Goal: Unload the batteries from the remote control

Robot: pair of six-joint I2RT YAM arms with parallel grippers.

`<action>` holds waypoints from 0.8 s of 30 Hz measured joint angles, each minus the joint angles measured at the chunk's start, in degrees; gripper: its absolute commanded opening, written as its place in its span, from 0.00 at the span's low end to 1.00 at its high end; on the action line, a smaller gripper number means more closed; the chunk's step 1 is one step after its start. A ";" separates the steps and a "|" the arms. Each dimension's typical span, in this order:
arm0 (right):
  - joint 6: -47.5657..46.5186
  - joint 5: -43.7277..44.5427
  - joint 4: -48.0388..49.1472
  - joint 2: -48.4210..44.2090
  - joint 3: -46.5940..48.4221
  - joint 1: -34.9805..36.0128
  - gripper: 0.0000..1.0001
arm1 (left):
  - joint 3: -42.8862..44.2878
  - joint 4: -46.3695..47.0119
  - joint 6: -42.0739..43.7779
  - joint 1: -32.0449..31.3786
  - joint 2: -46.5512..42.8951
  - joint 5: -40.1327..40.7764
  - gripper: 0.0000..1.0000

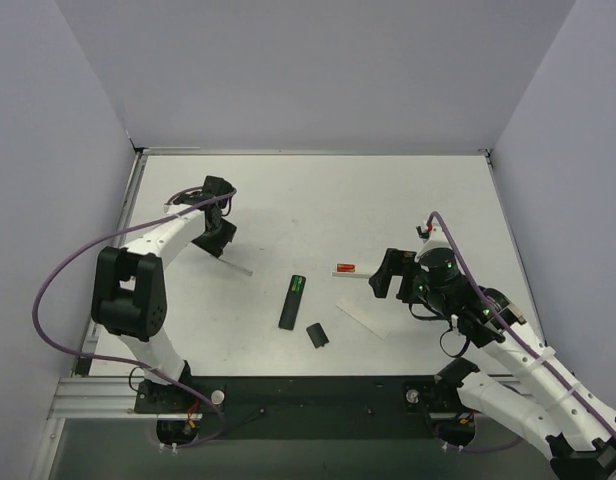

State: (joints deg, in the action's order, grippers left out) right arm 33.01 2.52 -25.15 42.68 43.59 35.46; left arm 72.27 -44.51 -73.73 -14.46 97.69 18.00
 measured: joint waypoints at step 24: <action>0.00 0.17 -0.28 2.03 0.81 1.40 0.97 | -2.01 -1.14 -2.51 -0.09 8.85 -2.01 0.41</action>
State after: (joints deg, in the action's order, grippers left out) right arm 33.01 2.70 -25.43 44.71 44.40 36.86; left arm 70.26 -45.65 -76.25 -14.55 106.54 15.99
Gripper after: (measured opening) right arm 0.975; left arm 0.441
